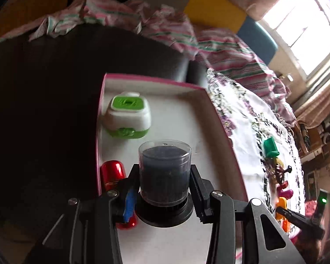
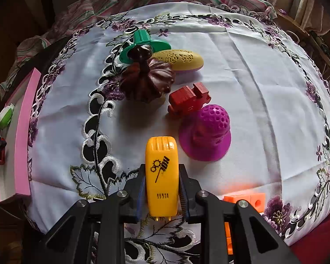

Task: Organize rigid objects
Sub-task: 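Lower the black cup into the tray and open the left tool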

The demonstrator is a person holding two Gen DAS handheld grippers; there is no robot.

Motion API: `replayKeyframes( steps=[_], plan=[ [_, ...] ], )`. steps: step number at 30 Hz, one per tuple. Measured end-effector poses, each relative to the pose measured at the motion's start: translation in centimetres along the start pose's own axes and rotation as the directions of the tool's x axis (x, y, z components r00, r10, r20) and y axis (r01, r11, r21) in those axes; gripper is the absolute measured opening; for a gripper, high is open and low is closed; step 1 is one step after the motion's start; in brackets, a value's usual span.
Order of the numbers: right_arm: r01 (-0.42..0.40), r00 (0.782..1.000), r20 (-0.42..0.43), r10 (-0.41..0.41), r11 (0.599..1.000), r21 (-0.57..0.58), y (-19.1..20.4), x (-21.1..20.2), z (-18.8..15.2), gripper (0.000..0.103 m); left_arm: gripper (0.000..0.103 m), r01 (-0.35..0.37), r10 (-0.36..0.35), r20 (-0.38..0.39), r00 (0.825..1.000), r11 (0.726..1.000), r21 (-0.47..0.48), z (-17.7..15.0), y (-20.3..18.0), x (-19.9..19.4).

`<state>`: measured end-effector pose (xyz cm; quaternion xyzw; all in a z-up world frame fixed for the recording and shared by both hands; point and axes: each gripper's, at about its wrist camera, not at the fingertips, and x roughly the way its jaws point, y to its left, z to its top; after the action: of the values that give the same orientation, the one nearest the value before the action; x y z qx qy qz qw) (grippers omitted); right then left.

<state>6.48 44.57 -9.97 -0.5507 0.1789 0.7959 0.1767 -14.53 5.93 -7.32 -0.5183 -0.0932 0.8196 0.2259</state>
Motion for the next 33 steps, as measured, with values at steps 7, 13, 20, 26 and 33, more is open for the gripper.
replayKeyframes(
  steps=[7, 13, 20, 26, 33],
  plan=[
    [-0.008, 1.0, -0.001, 0.008, 1.0, 0.009, -0.1, 0.1, 0.2, 0.025, 0.047, -0.062, 0.062, 0.02, 0.998, 0.998, -0.012, 0.8, 0.0, 1.2],
    [-0.004, 1.0, 0.0, 0.004, 1.0, 0.006, 0.0, 0.0, 0.1, 0.025, 0.053, -0.141, 0.138, 0.083, 0.987, 0.989, 0.035, 0.4, -0.6, 0.1],
    [0.003, 1.0, 0.001, -0.003, 1.0, -0.001, 0.3, 0.2, -0.1, 0.025, 0.053, -0.315, 0.285, 0.227, 0.931, 0.943, 0.106, -1.2, -2.0, -3.4],
    [0.022, 1.0, 0.007, -0.021, 1.0, -0.02, 0.8, 0.2, -0.2, 0.025, 0.053, -0.41, 0.351, 0.341, 0.872, 0.904, 0.12, -2.9, -2.9, -7.0],
    [0.036, 0.999, 0.013, -0.035, 0.999, -0.041, 1.3, 0.4, -0.2, 0.025, 0.054, -0.457, 0.372, 0.426, 0.824, 0.882, 0.114, -4.4, -3.5, -10.5]
  ],
)
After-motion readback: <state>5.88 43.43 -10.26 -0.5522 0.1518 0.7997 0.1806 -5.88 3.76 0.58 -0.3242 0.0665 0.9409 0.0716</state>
